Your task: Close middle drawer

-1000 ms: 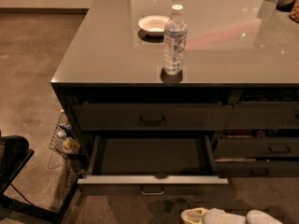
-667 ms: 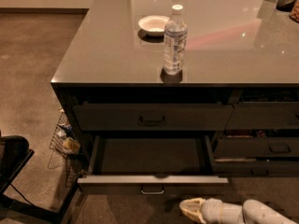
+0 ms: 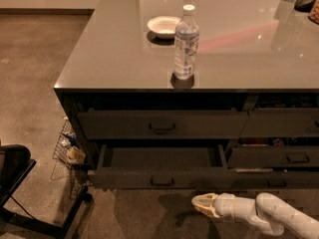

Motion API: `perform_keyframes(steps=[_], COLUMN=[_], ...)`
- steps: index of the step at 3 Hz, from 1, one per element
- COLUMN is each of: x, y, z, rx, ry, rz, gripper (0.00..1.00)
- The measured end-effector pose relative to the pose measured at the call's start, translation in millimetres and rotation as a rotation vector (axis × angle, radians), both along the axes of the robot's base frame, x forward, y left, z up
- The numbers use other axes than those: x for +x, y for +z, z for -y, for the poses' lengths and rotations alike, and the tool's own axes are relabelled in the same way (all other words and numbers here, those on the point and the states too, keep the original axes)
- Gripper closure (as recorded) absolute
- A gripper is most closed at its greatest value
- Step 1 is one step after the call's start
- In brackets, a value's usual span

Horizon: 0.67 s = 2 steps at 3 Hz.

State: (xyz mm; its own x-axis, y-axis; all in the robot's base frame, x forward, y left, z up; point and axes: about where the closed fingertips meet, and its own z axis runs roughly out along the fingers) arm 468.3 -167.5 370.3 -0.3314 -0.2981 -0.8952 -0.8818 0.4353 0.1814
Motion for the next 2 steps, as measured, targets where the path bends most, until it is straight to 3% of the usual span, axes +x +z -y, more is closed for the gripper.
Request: perform_keyframes(steps=[1,2], x=[37.0,96.7], y=[8.3,17.8], z=[3.4,-5.4], rx=[0.001,0.013], ry=[0.013,0.078], rz=[0.022,0.030], gripper=[1.00,1.00])
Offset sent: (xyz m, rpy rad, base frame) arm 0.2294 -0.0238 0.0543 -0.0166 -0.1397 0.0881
